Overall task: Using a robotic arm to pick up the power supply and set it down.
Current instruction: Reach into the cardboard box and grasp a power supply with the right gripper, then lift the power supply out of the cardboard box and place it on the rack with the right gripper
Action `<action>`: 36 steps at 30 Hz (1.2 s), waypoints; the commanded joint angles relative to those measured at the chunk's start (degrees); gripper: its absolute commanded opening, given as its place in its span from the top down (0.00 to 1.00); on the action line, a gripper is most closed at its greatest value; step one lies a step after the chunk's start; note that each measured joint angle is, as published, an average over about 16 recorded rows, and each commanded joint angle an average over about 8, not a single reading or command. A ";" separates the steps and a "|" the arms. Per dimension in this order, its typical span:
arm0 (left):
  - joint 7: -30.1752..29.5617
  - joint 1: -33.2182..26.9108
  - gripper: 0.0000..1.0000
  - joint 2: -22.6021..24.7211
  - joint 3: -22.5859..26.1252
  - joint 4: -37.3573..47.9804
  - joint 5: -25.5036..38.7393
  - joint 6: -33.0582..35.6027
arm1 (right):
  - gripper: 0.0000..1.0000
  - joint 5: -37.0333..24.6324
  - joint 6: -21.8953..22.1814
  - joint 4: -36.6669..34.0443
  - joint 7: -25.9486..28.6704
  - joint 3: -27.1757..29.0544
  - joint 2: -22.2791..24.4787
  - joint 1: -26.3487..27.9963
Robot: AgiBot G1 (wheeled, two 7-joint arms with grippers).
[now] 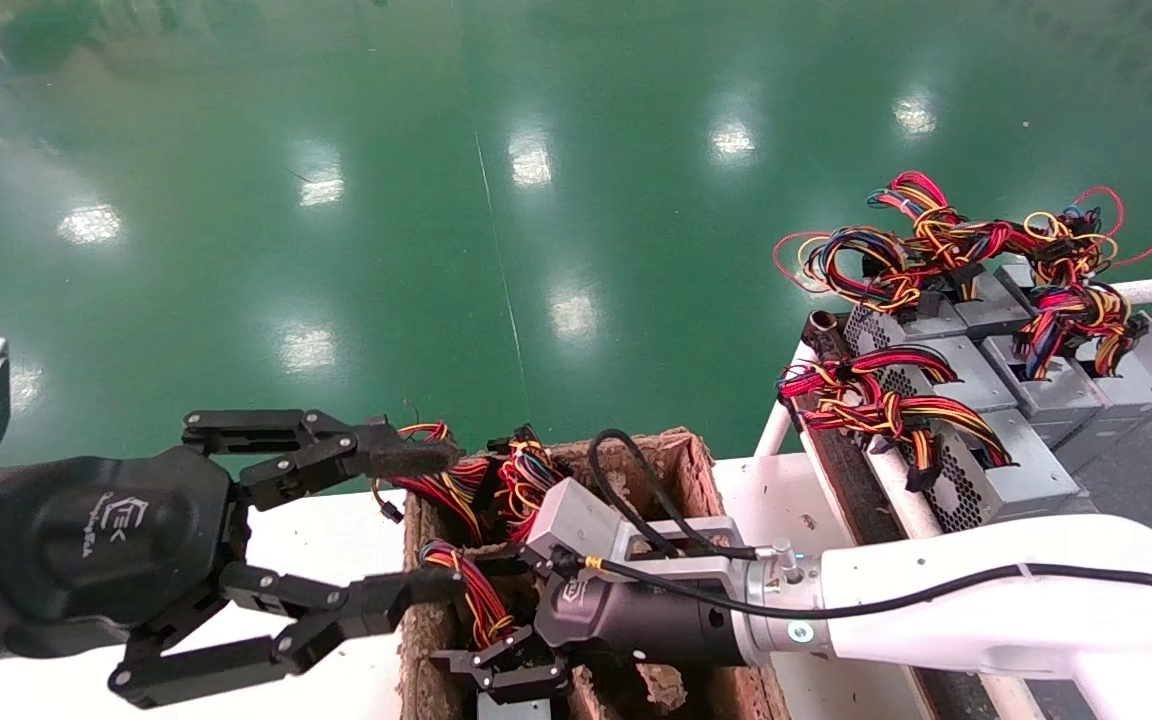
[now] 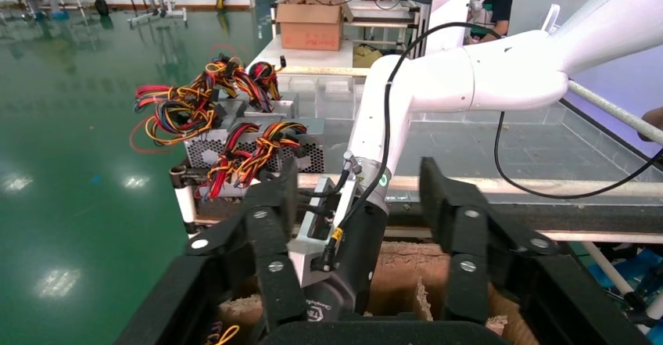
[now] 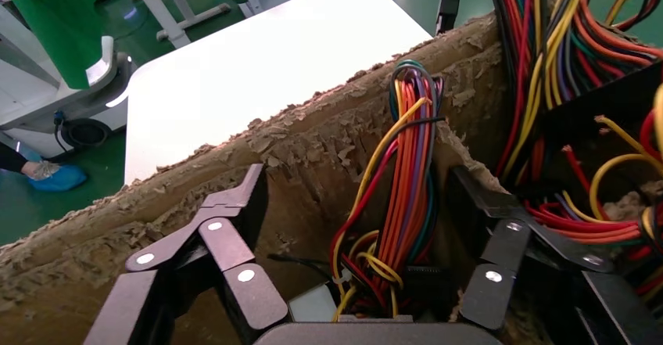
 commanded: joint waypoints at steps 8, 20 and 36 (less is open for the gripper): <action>0.01 0.00 0.00 -0.01 0.02 0.00 -0.01 -0.01 | 1.00 -1.18 2.01 0.80 0.66 -0.35 -0.51 -0.83; 0.02 -0.01 0.00 -0.02 0.04 0.00 -0.03 -0.02 | 1.00 -1.41 3.45 1.52 1.72 -0.11 -0.12 -1.60; 0.04 -0.02 0.00 -0.03 0.08 0.00 -0.05 -0.03 | 1.00 5.54 2.04 5.09 -0.24 4.73 4.48 -3.17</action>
